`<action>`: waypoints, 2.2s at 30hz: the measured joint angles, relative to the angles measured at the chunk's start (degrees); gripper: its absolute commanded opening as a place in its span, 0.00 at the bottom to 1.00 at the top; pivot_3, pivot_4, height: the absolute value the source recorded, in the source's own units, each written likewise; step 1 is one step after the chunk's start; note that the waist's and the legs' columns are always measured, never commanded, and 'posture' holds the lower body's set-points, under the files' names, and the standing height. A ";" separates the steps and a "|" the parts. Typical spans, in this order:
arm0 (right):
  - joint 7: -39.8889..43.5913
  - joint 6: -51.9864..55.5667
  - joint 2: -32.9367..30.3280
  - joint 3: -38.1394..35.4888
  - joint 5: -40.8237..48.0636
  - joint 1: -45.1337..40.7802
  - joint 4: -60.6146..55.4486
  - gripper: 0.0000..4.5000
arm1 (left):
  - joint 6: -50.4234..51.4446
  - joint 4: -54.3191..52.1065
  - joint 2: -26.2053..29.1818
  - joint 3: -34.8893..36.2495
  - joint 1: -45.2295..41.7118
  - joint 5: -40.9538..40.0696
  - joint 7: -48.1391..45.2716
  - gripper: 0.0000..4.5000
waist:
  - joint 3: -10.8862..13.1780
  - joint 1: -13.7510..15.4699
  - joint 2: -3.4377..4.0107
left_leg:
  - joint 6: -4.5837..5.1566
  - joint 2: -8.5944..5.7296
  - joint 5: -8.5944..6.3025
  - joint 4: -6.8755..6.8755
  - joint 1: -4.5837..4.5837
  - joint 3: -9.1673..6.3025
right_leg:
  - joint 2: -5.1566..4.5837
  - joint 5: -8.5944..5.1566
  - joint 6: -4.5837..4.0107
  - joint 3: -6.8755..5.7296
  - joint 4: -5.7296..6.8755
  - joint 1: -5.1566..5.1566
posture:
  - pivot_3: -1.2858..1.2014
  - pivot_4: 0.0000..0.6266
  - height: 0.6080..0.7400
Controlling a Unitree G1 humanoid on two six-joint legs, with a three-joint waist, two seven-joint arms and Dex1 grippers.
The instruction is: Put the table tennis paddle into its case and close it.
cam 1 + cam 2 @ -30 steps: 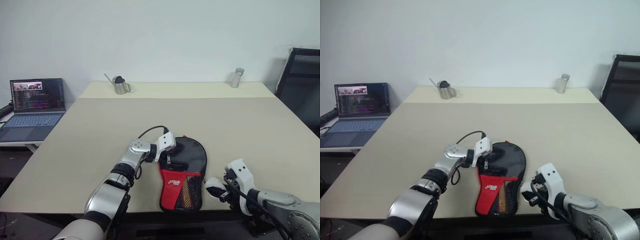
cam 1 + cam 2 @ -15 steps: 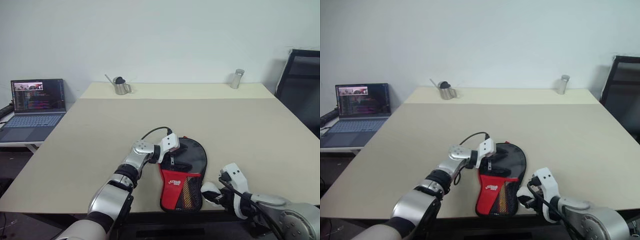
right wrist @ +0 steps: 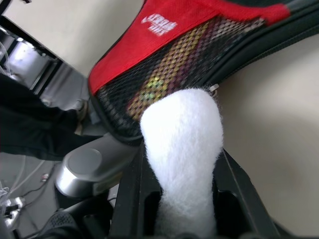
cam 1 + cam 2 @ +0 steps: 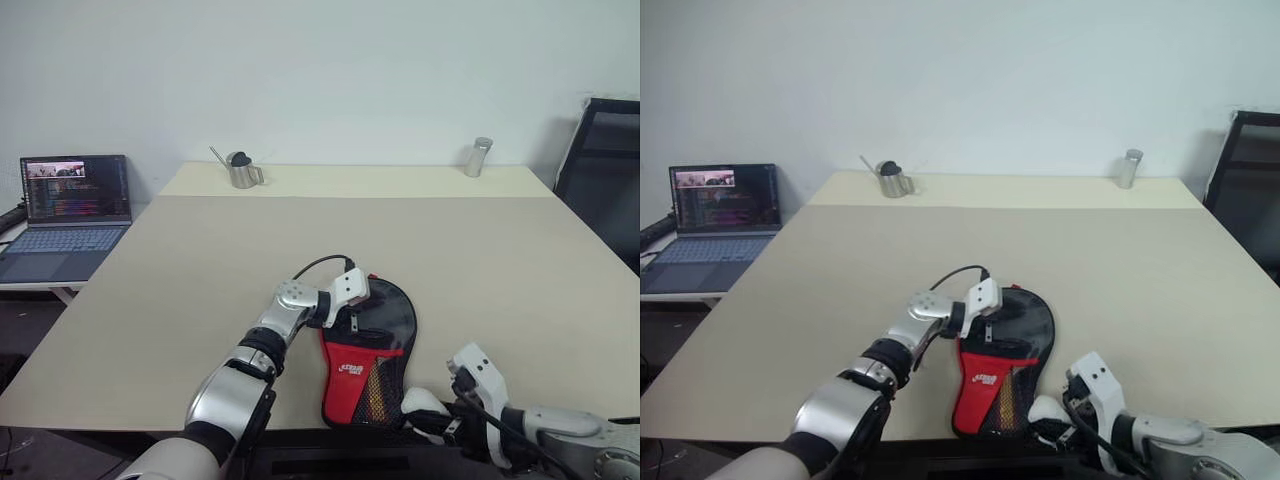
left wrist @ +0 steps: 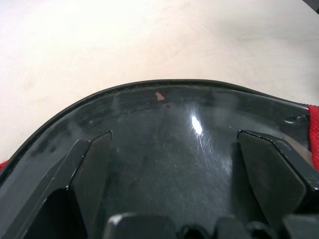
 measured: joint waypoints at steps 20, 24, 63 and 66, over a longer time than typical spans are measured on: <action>-4.90 -6.22 -5.80 -2.85 17.72 10.60 -3.16 0.11 | -0.12 0.15 -0.32 -0.83 -0.27 0.14 -0.10 0.97 | -0.20 0.07 0.00 | 0.03 -0.02 -0.19 0.02 -0.02 -0.08 | -0.01 -0.19 0.14 -0.07 -0.02 0.04 | 0.52 0.24 1.00; -9.09 -7.99 -5.84 0.54 19.00 9.02 -1.57 0.11 | -0.11 0.19 -0.31 -0.87 -0.32 0.25 0.00 0.97 | -0.22 0.05 -0.02 | 0.03 -0.01 -0.19 0.04 -0.01 -0.08 | -0.01 -0.19 0.14 -0.07 -0.01 0.04 | 0.52 0.24 1.00; 18.21 -55.98 -18.29 16.76 -7.52 -28.91 48.89 0.86 | 37.13 -64.14 22.68 13.64 40.16 -18.65 2.46 0.97 | 1.08 -1.32 0.03 | 0.03 0.11 -0.18 0.09 0.19 0.43 | 0.09 -0.30 -0.06 0.75 0.74 -0.41 | 0.52 0.24 1.00; 24.55 -59.69 -17.85 18.81 -12.43 -33.11 55.70 0.86 | 40.78 -70.94 23.36 17.01 45.23 -20.78 6.84 0.97 | 1.14 -0.76 0.06 | 0.02 0.08 -0.17 0.13 0.20 0.48 | 0.06 -0.31 -0.08 0.82 0.78 -0.43 | 0.52 0.24 1.00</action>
